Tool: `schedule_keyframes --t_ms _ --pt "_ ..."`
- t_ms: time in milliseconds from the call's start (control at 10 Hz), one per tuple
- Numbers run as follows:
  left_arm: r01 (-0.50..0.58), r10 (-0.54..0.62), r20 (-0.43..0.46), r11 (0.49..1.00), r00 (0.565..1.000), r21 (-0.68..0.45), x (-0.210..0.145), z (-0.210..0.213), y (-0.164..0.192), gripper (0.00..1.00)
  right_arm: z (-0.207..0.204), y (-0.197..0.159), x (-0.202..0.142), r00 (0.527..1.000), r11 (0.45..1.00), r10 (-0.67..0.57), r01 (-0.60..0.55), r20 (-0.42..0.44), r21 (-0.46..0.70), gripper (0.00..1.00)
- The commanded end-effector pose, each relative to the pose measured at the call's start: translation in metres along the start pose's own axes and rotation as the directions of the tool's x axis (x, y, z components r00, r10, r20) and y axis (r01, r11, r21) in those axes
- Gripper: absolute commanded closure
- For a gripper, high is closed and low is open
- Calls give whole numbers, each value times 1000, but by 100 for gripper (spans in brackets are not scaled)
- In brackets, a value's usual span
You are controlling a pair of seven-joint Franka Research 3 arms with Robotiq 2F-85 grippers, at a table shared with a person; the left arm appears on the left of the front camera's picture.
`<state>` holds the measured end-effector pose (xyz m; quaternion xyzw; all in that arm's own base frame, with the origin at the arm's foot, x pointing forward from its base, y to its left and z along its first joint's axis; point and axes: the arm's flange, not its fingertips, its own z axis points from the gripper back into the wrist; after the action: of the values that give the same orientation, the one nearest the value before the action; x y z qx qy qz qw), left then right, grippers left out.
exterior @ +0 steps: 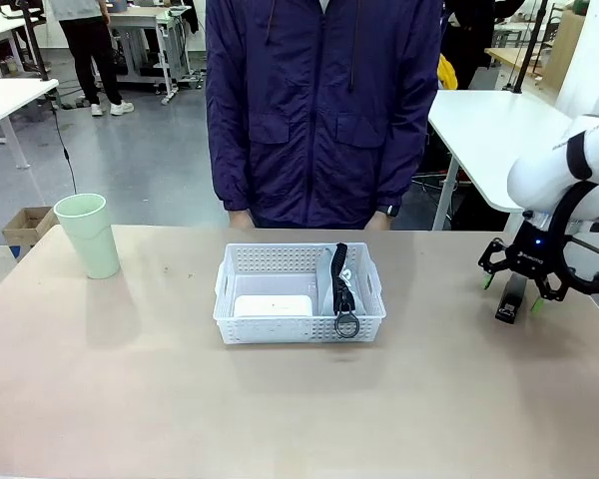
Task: Efficiently arrange items inside the basket to fit them all.
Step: Pick up the Stapler and place it inside the Organizing basket.
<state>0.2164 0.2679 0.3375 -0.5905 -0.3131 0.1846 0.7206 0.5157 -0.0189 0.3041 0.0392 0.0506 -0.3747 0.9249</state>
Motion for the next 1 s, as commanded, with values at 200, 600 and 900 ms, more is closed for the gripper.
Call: schedule_keyframes --t_ms 200,600,900 --pt "21 -20 16 1000 1000 -21 -4 -3 -2 0 -5 4 -4 999 999 -27 29 45 -39 0" --pt "21 -20 16 1000 1000 -21 -4 -3 -2 0 -5 3 -6 1000 999 30 -30 -6 -34 75" --pt "21 -20 16 1000 1000 -21 -4 -3 -2 0 -4 3 -6 999 999 42 -42 -16 -30 100"
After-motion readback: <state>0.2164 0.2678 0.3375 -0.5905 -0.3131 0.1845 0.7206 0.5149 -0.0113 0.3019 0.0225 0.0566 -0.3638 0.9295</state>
